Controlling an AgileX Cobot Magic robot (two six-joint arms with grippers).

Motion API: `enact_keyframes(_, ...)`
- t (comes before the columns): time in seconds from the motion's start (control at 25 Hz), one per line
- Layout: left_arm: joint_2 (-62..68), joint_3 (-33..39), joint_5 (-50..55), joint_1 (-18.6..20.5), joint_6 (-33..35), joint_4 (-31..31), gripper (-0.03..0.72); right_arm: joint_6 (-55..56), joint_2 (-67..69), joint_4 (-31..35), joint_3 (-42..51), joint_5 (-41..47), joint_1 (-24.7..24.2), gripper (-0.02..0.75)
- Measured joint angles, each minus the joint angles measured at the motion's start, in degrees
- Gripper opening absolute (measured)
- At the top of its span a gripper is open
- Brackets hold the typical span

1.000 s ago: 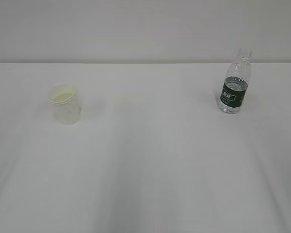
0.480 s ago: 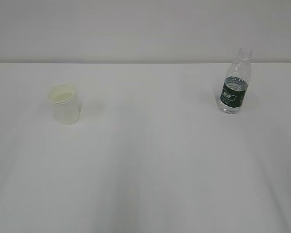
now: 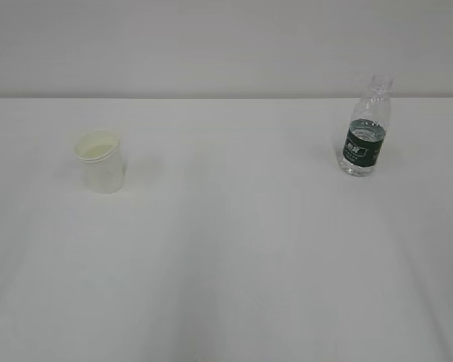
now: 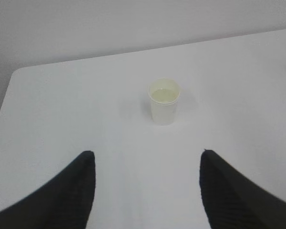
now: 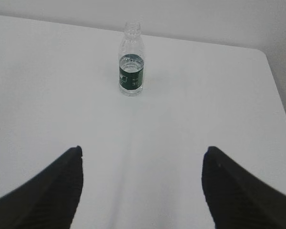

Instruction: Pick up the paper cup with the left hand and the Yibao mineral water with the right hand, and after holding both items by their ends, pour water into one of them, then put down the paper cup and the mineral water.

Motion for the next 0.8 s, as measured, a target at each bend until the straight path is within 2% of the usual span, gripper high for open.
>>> enact_keyframes(0.2, -0.51, 0.00, 1.87, 0.00, 0.00, 0.00, 0.486, 0.52, -0.23, 0.00, 0.00, 1.55, 0.00, 0.586)
enact_keyframes(0.4, -1.81, 0.00, 3.45, 0.00, 0.00, 0.00, 0.484, 0.80, -0.36, 0.00, 0.00, 2.71, 0.00, 0.549)
enact_keyframes(0.8, -5.73, 0.00, 8.62, 0.00, 0.00, -0.21, 0.481, 0.94, -0.62, 1.05, 0.00, 3.70, 0.00, 0.540)
